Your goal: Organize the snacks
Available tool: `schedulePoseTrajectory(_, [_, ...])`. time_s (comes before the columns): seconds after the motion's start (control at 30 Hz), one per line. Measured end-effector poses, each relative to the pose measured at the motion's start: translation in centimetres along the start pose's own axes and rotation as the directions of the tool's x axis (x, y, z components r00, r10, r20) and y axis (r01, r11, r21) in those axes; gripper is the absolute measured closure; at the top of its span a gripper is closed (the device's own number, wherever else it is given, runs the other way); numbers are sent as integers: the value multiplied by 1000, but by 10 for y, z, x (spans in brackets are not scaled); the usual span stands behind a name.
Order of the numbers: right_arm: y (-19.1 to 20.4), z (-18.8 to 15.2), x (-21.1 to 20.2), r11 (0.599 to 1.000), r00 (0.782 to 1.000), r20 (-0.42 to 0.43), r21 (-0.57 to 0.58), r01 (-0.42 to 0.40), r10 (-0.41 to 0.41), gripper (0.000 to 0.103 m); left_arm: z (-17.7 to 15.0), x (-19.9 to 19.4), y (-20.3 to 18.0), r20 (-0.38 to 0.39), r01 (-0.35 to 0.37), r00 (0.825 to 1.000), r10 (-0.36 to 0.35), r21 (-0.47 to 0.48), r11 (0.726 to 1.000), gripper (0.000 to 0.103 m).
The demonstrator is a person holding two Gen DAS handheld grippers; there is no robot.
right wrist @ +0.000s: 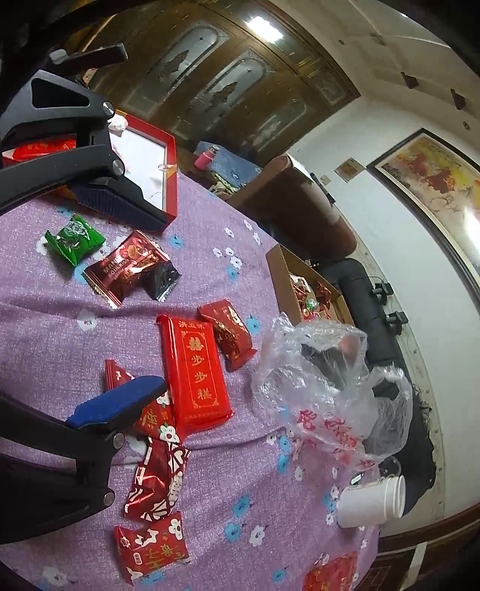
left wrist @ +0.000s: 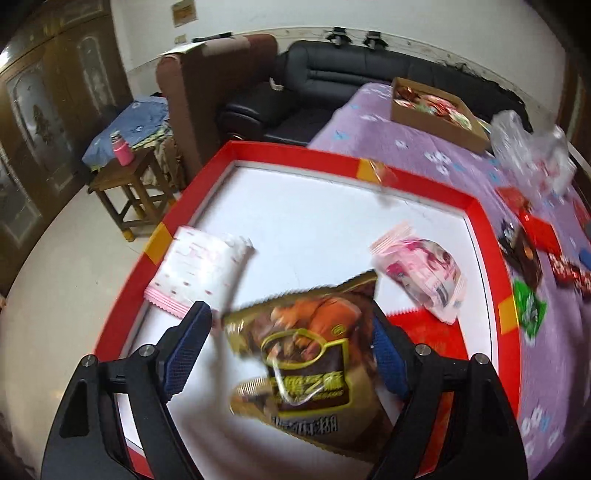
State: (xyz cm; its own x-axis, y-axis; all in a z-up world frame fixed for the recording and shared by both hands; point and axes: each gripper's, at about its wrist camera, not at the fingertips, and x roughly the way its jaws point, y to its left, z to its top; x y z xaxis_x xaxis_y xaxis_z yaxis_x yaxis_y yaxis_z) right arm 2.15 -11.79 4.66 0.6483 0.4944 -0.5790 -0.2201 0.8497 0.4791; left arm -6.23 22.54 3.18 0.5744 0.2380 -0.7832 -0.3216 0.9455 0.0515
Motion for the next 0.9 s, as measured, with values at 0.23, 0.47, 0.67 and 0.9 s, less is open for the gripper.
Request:
schedulePoseTrajectory(0.23, [-20,15,-18,999,998,26,14,51,-52,20,-6,-37,-29,69,47,996,-50,49,998,20])
schedulePoseTrajectory(0.47, [-104,39,-69,979,992,65,180,98,-111,20,-15,-82,-91,127,145,976,-179,242,960,20])
schedulePoseTrajectory(0.67, [-164,35,-72,901,974,-46,372,223,-223,20,-20,-81,-148,74,210,965,-252,359,909,20])
schedulePoseTrajectory(0.9, [-145,30,-55,931,973,-118,286,226,-200,22,-10,-70,-209,54,213,961,-270,476,853,20])
